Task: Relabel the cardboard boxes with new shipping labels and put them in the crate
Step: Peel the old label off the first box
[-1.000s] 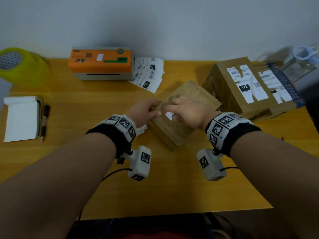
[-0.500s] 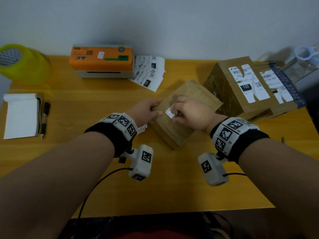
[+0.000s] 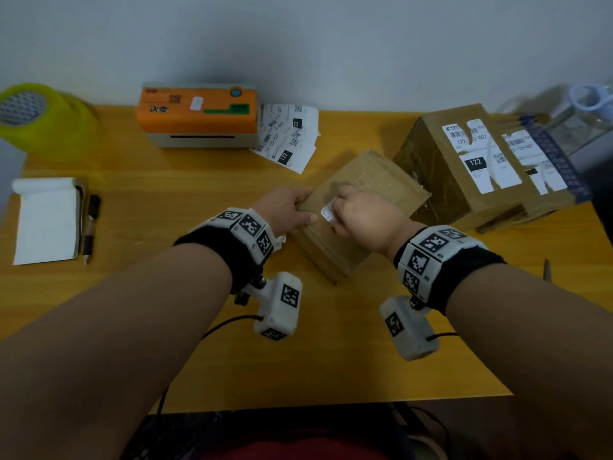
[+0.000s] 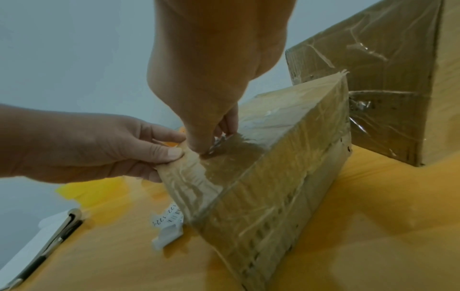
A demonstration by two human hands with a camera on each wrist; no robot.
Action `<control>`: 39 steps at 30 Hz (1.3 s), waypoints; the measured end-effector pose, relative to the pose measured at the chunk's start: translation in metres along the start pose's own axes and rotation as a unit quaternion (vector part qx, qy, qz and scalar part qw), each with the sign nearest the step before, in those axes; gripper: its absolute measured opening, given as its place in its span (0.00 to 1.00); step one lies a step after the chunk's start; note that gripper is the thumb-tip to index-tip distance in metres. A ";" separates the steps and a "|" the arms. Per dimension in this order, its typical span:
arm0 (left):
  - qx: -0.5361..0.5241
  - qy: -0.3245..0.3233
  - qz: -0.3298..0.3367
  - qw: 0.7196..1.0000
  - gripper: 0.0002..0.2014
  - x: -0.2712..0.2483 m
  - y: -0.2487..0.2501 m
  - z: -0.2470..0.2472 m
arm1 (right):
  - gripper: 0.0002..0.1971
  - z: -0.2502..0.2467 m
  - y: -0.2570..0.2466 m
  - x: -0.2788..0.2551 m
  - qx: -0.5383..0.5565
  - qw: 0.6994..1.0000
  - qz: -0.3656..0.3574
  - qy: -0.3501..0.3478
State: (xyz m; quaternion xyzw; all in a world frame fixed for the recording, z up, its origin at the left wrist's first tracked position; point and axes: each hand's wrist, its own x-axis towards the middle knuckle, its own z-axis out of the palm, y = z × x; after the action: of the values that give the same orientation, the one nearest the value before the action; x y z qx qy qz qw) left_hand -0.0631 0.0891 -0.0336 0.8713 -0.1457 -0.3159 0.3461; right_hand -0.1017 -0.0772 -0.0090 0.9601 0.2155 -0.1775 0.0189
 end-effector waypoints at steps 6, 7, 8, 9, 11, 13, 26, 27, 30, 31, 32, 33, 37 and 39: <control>0.006 -0.008 -0.006 1.000 0.29 0.003 -0.004 0.002 | 0.09 0.016 0.000 0.003 0.002 0.998 0.020 0.066; 0.009 -0.007 -0.007 1.000 0.29 0.002 -0.005 0.002 | 0.05 0.018 0.002 0.004 0.016 0.995 0.028 0.091; 0.012 -0.004 -0.010 1.000 0.30 0.002 -0.005 0.003 | 0.03 0.018 0.005 0.006 0.042 0.992 0.038 0.116; 0.016 -0.001 -0.013 1.000 0.30 0.002 -0.006 0.002 | 0.02 0.018 0.009 0.006 0.078 0.989 0.045 0.119; 0.019 0.001 -0.012 1.000 0.29 0.001 -0.004 0.002 | 0.07 0.018 0.015 -0.001 0.139 0.985 0.031 0.093; 0.021 0.002 -0.007 1.000 0.29 0.001 -0.002 0.001 | 0.09 0.019 0.020 -0.008 0.161 0.983 0.011 0.088; -0.028 -0.007 0.006 1.000 0.24 -0.002 -0.001 0.000 | 0.11 0.025 0.004 0.001 0.096 0.993 0.021 0.066; -0.029 -0.008 0.004 1.000 0.24 -0.002 -0.002 0.000 | 0.12 0.025 0.002 0.001 0.077 0.995 0.024 0.065; -0.041 -0.015 0.004 0.999 0.23 -0.002 -0.003 -0.001 | 0.15 0.026 -0.001 0.000 0.049 0.996 0.031 0.066; -0.046 -0.017 0.005 0.999 0.22 -0.002 -0.003 -0.001 | 0.15 0.025 -0.001 0.000 0.046 0.996 0.035 0.061; -0.049 -0.018 0.004 0.999 0.22 -0.002 -0.003 -0.001 | 0.15 0.024 -0.001 0.000 0.046 0.997 0.038 0.057; -0.050 -0.019 0.003 0.999 0.22 -0.002 -0.002 -0.001 | 0.14 0.022 0.000 0.000 0.049 0.997 0.040 0.053; -0.042 -0.020 0.000 0.999 0.22 -0.002 -0.002 -0.001 | 0.11 0.018 0.004 0.003 0.079 0.994 0.060 0.050; -0.038 -0.021 0.001 0.999 0.22 -0.003 -0.001 -0.002 | 0.11 0.018 0.007 0.006 0.098 0.991 0.073 0.045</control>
State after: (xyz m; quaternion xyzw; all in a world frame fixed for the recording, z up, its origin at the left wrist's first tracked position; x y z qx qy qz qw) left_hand -0.0638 0.0917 -0.0317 0.8503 -0.1419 -0.3393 0.3765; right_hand -0.1002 -0.0828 -0.0282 0.9775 0.1268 -0.1523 -0.0718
